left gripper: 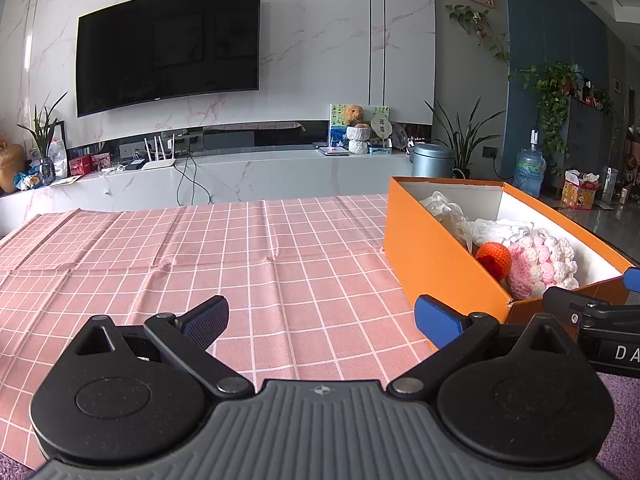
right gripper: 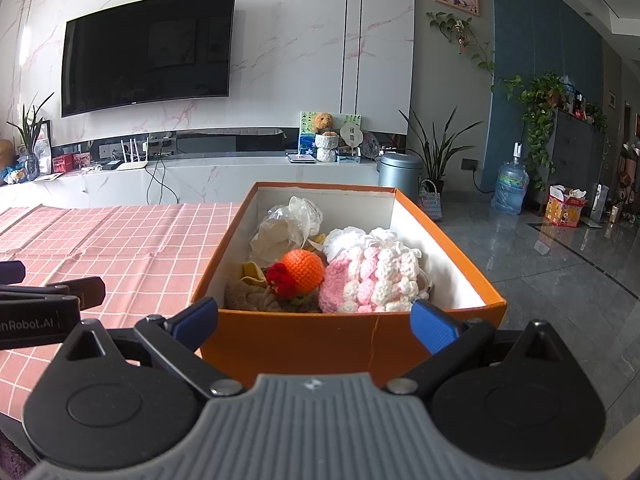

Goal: Organize soft objects

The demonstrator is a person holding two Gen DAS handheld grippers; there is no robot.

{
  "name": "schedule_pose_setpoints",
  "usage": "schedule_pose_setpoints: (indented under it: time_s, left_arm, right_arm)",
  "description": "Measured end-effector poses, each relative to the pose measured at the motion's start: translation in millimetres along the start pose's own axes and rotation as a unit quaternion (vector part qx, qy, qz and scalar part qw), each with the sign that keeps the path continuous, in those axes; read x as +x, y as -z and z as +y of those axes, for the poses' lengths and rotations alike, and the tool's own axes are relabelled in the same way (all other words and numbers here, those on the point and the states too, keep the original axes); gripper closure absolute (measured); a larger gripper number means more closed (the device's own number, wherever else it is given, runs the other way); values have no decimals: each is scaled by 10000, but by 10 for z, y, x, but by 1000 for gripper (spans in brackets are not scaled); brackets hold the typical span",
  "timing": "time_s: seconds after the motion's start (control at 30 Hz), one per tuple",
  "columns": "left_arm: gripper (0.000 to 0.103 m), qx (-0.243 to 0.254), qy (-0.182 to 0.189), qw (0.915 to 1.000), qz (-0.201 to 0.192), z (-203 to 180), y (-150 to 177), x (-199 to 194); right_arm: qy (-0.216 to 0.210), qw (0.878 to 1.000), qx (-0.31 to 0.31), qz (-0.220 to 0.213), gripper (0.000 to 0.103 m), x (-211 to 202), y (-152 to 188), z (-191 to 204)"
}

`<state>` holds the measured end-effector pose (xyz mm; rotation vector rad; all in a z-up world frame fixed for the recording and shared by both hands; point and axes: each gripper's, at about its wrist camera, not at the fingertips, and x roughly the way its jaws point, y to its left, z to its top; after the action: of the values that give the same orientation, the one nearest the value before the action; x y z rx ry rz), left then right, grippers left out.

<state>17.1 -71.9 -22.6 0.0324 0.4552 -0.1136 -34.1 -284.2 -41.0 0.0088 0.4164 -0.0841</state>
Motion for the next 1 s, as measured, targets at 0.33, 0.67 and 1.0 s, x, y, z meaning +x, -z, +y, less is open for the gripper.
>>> schedule_pose_setpoints:
  time_s: [0.33, 0.67, 1.0]
  left_arm:
    - [0, -40, -24, 10000, -35, 24, -20, -33]
    - [0, -62, -43, 9999, -71, 36, -32, -63]
    - [0, -73, -53, 9999, -62, 43, -28, -70]
  right_arm:
    - [-20, 10000, -30, -10, 3, -9, 9, 18]
    - [-27, 10000, -46, -26, 3, -30, 3, 26]
    - [-34, 10000, -47, -27, 3, -36, -3, 24]
